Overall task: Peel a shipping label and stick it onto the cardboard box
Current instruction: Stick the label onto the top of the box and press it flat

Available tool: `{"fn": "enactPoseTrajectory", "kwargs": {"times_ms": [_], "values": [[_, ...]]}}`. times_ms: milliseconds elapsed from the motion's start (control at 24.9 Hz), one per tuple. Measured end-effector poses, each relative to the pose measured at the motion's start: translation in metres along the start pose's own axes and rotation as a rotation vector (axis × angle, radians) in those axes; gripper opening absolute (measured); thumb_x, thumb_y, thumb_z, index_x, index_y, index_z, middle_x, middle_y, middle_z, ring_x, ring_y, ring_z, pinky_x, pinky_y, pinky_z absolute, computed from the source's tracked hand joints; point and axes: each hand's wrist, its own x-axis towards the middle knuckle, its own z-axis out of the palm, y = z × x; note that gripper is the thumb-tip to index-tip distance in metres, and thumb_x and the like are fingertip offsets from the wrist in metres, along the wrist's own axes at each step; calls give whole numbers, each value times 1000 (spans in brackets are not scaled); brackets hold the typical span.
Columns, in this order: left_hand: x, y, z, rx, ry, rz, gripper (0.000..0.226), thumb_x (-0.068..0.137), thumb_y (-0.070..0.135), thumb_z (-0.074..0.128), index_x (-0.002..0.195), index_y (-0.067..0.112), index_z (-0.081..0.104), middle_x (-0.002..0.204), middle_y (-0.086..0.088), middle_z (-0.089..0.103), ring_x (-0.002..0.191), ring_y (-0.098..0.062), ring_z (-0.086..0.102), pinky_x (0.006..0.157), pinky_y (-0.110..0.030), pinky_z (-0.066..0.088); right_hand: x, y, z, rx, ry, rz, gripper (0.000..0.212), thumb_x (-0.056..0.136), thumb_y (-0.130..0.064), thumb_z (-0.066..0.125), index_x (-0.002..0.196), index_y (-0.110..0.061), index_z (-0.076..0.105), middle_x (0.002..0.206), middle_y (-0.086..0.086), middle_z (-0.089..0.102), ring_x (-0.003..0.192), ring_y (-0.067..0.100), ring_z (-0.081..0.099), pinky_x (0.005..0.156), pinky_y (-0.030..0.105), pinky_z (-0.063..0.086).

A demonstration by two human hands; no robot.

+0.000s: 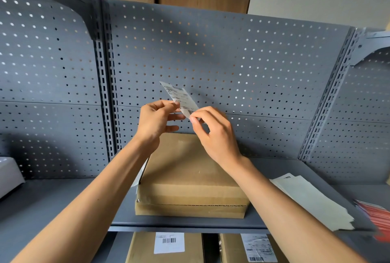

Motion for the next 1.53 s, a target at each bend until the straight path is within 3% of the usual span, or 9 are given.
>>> {"fn": "enactPoseTrajectory", "kwargs": {"times_ms": [281, 442, 562, 642, 763, 1004, 1124, 1285, 1526], "values": [[9, 4, -7, 126, 82, 146, 16, 92, 20, 71, 77, 16, 72, 83, -1, 75, 76, -15, 62, 60, -30, 48, -2, 14, 1, -8, -54, -16, 11, 92, -16, 68, 92, -5, 72, 94, 5, 66, 85, 24, 62, 76, 36, 51], [12, -2, -32, 488, 66, 388, 10, 91, 28, 72, 84, 22, 75, 106, 0, 70, 97, -15, 65, 81, -35, 52, 3, 24, -10, 101, -15, 355, 13, 91, -23, 67, 99, -16, 73, 100, -6, 67, 80, 13, 62, 72, 21, 47], [7, -6, -40, 608, 2, 489, 7, 91, 28, 72, 88, 23, 75, 108, 5, 62, 107, -13, 61, 80, -34, 48, 6, 26, -5, 209, -117, 629, 24, 92, -28, 65, 111, -16, 72, 104, -6, 71, 83, 9, 61, 70, 10, 42], [5, -5, -42, 599, -29, 505, 6, 92, 28, 72, 89, 23, 75, 108, 9, 60, 104, -16, 61, 76, -33, 45, 9, 26, 3, 329, -185, 728, 31, 94, -31, 63, 117, -13, 70, 107, -3, 73, 91, 8, 63, 76, 12, 44], [1, 2, -43, 574, -53, 502, 7, 93, 30, 70, 89, 26, 75, 109, 10, 60, 101, -16, 61, 73, -31, 45, 14, 23, 11, 430, -173, 724, 24, 95, -30, 60, 108, -13, 72, 98, 3, 75, 85, 5, 62, 77, 23, 45], [-2, 9, -46, 589, -4, 471, 11, 92, 28, 71, 89, 19, 76, 108, 6, 64, 104, -11, 61, 80, -31, 47, 28, 12, 6, 557, 4, 708, 9, 94, -15, 63, 96, -10, 70, 92, -2, 74, 76, 0, 63, 71, 17, 48], [-3, 11, -47, 571, 0, 455, 11, 90, 28, 73, 87, 18, 77, 107, 3, 66, 104, -9, 63, 86, -31, 50, 28, 8, 0, 520, 57, 686, 7, 92, -13, 65, 89, -10, 71, 84, 1, 72, 74, 5, 61, 72, 20, 48], [-5, 8, -43, 581, 29, 463, 10, 90, 28, 74, 85, 19, 77, 103, 4, 66, 99, -4, 63, 80, -19, 46, 23, 3, -13, 448, 56, 690, 12, 89, -13, 67, 80, -7, 72, 70, -5, 68, 63, 4, 56, 65, 21, 46], [-12, 10, -27, 440, 0, 279, 18, 90, 30, 73, 77, 17, 75, 101, 9, 69, 73, 1, 61, 69, -22, 42, 16, -3, -37, 296, 0, 717, 18, 87, -18, 67, 74, -8, 74, 68, -1, 70, 60, 2, 53, 60, 20, 42]]}}
